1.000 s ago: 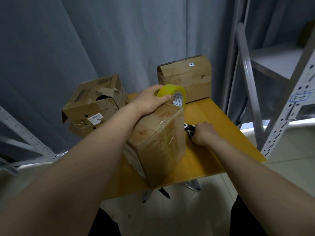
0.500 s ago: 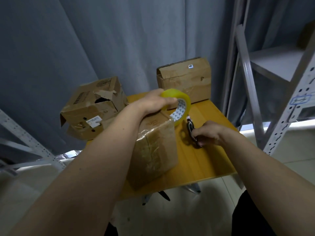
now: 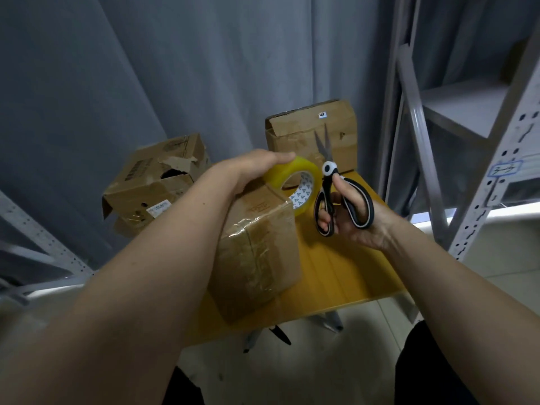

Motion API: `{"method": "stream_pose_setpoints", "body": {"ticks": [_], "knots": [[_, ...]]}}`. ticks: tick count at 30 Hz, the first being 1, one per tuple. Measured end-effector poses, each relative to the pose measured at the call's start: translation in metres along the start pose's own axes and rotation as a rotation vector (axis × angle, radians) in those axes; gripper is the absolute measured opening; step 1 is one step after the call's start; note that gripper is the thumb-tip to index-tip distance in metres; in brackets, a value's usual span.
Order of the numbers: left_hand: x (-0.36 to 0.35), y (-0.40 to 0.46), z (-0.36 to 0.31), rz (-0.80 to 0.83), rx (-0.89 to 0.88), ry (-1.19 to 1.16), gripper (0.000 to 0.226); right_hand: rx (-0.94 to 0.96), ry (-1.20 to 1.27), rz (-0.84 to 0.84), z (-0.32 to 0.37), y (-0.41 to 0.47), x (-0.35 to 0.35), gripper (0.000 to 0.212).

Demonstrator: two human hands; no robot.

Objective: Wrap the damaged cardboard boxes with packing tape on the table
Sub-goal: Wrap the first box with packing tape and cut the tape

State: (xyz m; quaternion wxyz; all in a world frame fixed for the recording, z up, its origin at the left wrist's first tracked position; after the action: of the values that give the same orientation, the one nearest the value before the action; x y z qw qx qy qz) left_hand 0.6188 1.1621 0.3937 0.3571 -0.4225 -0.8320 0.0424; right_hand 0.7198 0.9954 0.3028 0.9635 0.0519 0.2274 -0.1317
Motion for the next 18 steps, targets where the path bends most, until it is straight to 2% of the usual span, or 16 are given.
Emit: {"method": "stream_pose_setpoints", "body": {"ticks": [2,5,7,9,13,18], "knots": [[0.009,0.000,-0.005,0.112,0.062,0.030,0.041,-0.026,-0.050,0.004,0.000,0.000,-0.003,0.050],[0.024,0.001,-0.011,0.249,0.014,0.177,0.027,-0.066,-0.109,-0.001,-0.001,0.005,-0.009,0.058],[0.030,0.000,-0.007,0.323,-0.016,0.184,0.026,-0.072,-0.146,0.022,-0.002,0.011,-0.012,0.058],[0.034,0.003,0.007,0.346,-0.018,0.078,0.034,-0.075,-0.201,0.062,0.000,0.015,-0.013,0.059],[0.043,0.011,0.031,0.304,-0.087,-0.126,0.025,-0.133,-0.284,0.254,0.008,0.014,-0.005,0.071],[0.047,0.013,0.033,0.359,-0.133,-0.154,0.031,-0.168,-0.385,0.399,0.015,0.007,0.010,0.075]]}}
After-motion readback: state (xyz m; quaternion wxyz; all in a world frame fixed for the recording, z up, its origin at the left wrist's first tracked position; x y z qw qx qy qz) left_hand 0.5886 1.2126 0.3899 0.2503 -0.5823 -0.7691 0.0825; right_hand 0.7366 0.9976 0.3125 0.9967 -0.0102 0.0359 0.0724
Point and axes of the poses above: each hand's wrist, its own y-axis towards the middle knuckle, its own x-axis out of the back of the hand, z = x × y, the point moved 1 cm from there along y, towards the middle knuckle, and after that the axes turned 5 degrees about x, right-handed, at the moved point
